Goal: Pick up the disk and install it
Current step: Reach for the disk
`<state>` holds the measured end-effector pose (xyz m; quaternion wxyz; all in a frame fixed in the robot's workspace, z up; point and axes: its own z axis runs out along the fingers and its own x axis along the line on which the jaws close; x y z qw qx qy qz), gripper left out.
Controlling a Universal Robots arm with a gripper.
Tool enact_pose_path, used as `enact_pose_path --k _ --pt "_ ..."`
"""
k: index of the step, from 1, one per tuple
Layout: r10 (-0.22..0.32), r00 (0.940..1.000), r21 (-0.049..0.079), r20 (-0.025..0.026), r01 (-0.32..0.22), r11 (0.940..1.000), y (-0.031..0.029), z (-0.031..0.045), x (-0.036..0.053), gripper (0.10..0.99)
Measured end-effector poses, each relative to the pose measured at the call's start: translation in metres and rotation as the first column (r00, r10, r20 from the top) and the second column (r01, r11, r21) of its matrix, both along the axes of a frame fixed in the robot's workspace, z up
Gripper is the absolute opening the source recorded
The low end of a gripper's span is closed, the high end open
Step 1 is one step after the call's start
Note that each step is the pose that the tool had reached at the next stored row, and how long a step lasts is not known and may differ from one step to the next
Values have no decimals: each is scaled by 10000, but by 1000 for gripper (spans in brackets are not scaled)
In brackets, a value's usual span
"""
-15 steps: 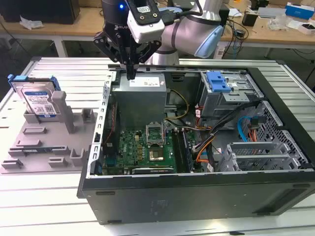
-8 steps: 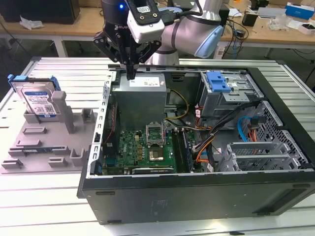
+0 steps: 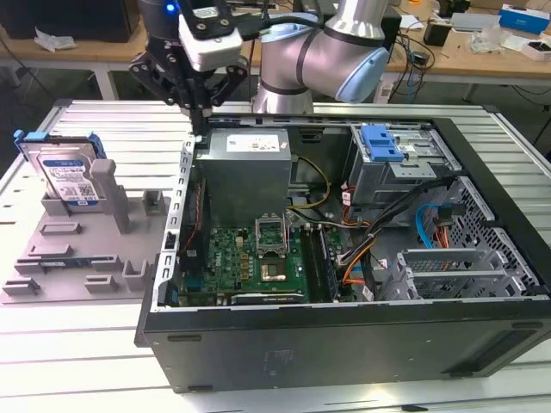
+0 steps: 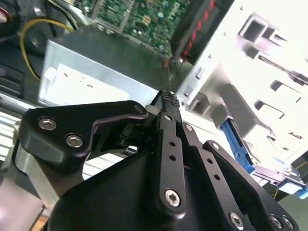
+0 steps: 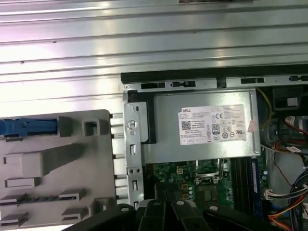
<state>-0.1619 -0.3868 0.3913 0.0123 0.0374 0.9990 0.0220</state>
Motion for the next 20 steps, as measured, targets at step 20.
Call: enact_pose_path --k 20 --pt "1 10000 0 0 -1 10000 372 -78 -940 106"
